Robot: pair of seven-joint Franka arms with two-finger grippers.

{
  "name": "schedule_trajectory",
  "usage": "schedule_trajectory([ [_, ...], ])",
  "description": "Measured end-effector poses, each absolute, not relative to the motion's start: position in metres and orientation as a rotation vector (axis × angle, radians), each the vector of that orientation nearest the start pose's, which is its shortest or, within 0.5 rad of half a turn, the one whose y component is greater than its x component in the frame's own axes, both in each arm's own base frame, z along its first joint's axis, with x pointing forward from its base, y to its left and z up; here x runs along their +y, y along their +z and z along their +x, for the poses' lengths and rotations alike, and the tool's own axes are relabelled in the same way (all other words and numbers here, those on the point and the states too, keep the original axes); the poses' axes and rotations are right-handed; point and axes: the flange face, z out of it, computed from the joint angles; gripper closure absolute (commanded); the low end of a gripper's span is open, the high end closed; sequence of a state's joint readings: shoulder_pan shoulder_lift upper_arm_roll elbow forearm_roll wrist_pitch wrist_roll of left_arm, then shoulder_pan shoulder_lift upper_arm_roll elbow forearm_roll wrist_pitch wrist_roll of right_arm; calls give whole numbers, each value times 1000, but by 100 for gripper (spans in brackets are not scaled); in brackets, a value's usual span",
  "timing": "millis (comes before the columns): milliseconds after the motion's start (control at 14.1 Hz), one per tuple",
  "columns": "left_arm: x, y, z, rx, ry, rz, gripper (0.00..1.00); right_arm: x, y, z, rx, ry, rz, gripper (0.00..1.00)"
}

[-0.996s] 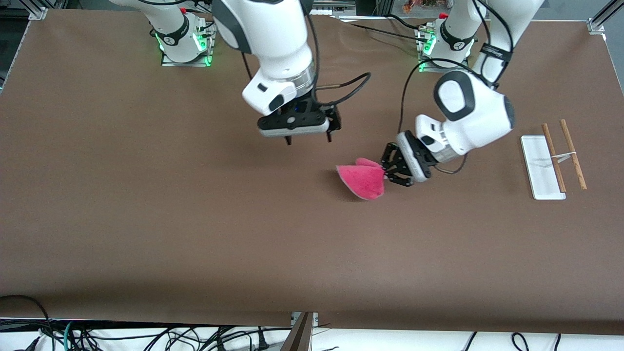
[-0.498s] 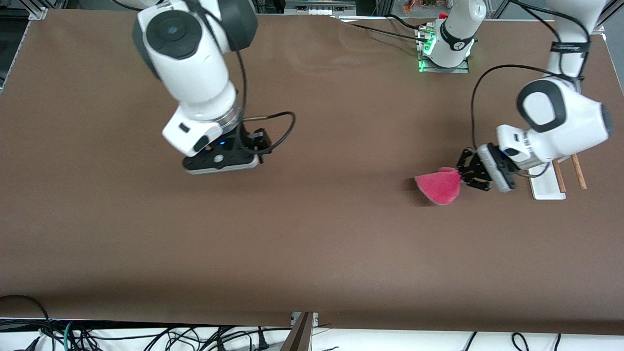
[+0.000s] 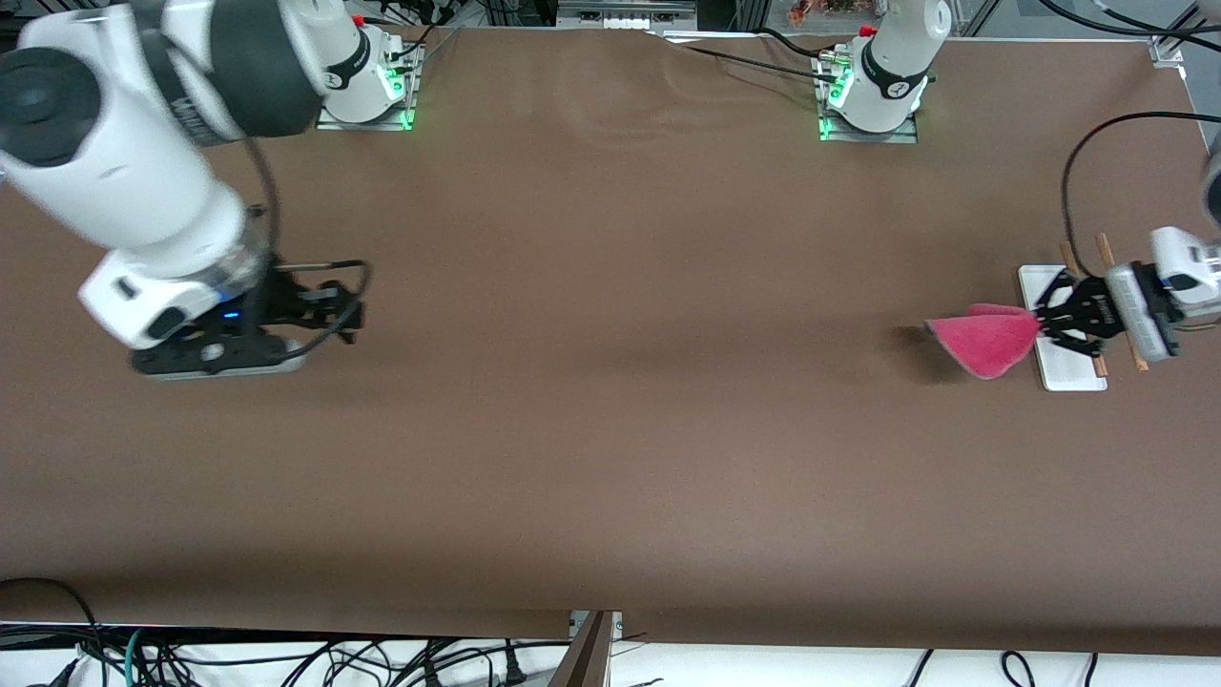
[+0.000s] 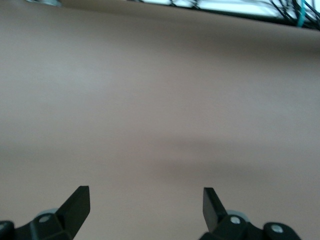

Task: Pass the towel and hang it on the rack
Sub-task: 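Carry the towel with the left gripper over the wooden dowel rack, then lower the towel onto the dowels and open the left gripper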

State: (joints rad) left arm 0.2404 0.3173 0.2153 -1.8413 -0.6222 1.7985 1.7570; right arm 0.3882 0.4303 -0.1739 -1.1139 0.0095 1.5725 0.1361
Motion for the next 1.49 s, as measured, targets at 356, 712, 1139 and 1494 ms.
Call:
schedule_trajectory([
  [356, 301, 350, 537, -1369, 372, 2251, 100, 52, 583, 647, -73, 0, -3180, 0],
  [712, 365, 347, 504, -1421, 411, 2248, 100, -42, 609, 608, 145, -84, -3152, 0],
  [1139, 419, 331, 484, -1487, 411, 2209, 100, -54, 615, 572, 142, -8, -3135, 0],
  [1494, 440, 320, 472, -1521, 433, 2191, 100, -42, 617, 569, -45, 20, -3147, 0],
])
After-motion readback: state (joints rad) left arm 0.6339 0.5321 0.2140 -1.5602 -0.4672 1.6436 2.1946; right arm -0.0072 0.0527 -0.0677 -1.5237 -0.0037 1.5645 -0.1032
